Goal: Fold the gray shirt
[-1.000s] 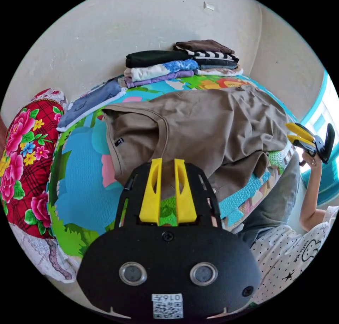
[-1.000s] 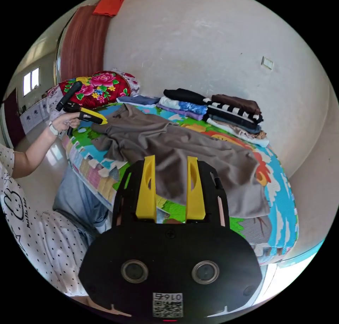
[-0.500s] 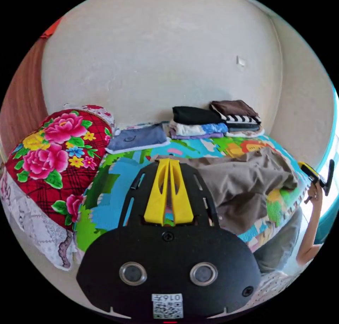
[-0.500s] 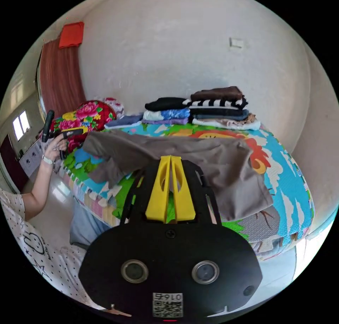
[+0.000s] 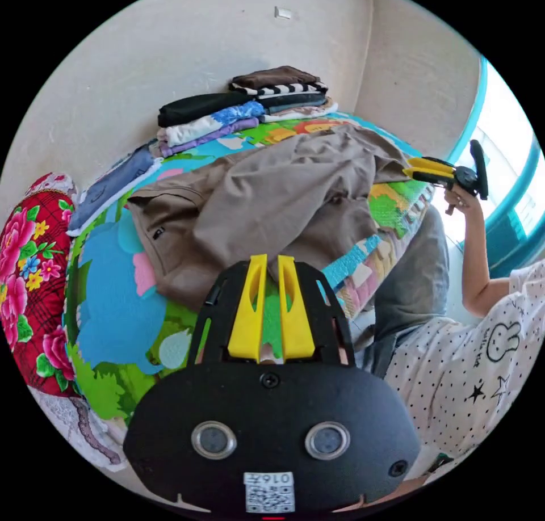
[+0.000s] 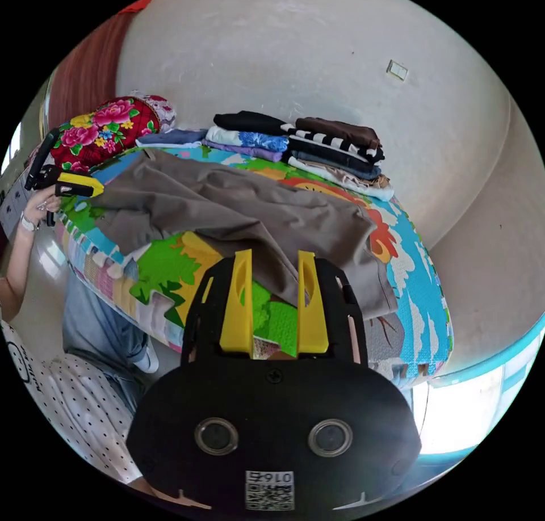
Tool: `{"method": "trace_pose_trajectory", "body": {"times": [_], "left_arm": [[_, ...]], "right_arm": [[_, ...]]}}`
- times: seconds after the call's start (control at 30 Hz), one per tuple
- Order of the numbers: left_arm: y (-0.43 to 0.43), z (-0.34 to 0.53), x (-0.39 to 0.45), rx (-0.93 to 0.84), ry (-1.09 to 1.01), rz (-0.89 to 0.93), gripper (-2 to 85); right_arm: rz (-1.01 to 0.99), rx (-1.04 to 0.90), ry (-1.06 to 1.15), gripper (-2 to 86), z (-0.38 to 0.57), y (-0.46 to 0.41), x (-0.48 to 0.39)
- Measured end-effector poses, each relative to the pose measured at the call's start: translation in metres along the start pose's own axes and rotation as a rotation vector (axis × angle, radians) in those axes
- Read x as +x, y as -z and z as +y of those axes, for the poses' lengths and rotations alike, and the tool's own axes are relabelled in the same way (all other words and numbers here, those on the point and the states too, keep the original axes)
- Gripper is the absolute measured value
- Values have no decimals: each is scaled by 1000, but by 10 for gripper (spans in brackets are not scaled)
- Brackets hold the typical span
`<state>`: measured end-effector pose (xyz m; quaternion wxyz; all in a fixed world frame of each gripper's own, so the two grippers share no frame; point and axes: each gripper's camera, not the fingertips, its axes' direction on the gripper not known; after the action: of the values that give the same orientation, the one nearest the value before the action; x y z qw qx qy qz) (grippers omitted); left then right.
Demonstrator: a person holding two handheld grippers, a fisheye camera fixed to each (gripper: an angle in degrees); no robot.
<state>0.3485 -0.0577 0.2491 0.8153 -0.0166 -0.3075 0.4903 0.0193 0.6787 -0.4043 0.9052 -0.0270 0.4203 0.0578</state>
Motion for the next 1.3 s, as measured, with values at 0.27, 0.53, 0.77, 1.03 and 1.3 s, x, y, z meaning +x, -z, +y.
{"method": "trace_pose_trajectory", "body": {"times": [0.27, 0.53, 0.77, 1.03, 1.3], "left_arm": [[-27, -10, 62, 70, -42, -160, 48], [-32, 1, 66, 91, 52, 24, -4], [23, 44, 72, 334, 119, 283, -9], [82, 96, 90, 552, 224, 114, -6], [31, 95, 133, 247, 175, -2, 97]], "right_arm": [[-199, 139, -69, 110, 4, 40, -38], [-334, 121, 79, 110, -29, 52, -118], [-414, 138, 295, 117, -56, 58, -223], [-430, 43, 69, 14, -92, 59, -239], [-487, 206, -40, 6, -96, 129, -217]]}}
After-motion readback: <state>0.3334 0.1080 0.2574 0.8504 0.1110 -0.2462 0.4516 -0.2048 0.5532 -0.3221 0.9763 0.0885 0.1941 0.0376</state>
